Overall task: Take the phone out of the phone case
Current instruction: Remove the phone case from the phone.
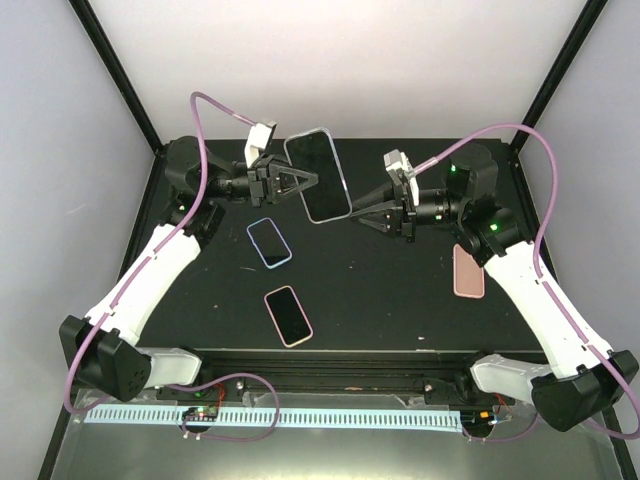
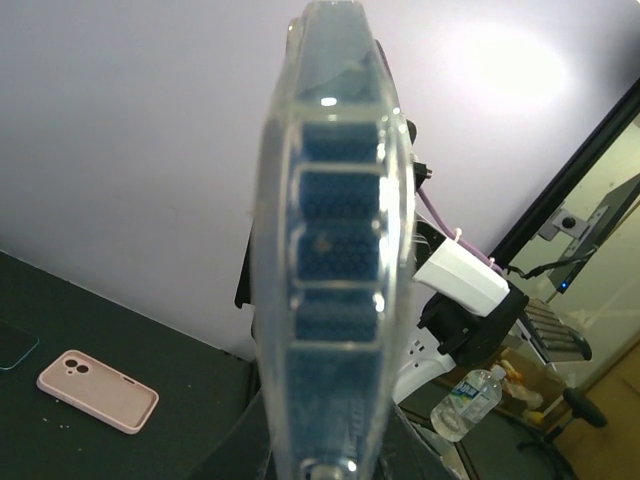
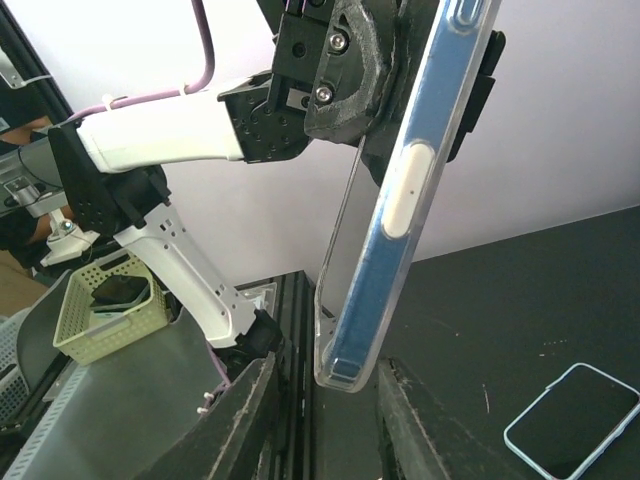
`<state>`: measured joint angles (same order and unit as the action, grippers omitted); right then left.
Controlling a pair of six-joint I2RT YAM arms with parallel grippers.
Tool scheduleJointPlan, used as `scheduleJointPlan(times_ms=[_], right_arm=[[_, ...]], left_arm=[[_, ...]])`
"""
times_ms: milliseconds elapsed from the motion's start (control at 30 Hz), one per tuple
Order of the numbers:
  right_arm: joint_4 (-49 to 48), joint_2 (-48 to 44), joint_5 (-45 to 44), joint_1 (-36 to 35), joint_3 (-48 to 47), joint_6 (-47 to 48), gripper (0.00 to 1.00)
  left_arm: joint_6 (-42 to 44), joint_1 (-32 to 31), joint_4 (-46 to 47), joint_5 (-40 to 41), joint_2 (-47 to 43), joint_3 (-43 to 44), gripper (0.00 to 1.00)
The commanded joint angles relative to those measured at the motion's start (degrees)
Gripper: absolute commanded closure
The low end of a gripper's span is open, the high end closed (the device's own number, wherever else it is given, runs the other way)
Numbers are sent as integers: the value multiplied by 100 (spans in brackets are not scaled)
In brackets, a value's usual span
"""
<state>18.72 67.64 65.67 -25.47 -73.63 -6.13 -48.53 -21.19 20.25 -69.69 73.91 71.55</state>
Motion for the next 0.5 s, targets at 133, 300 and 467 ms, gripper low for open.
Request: scheduleJointPlan(times_ms=[133, 300, 467], right_arm=[[-6, -23, -225, -48, 15, 149, 82], [143, 1, -468, -49, 20, 349, 88], [199, 43, -650, -45, -10, 475, 94]], left_arm=[[-178, -67, 430, 47, -123, 110, 98], [-815, -69, 1098, -44, -114, -24, 98], [-1216, -86, 1510, -112, -146, -123, 98]])
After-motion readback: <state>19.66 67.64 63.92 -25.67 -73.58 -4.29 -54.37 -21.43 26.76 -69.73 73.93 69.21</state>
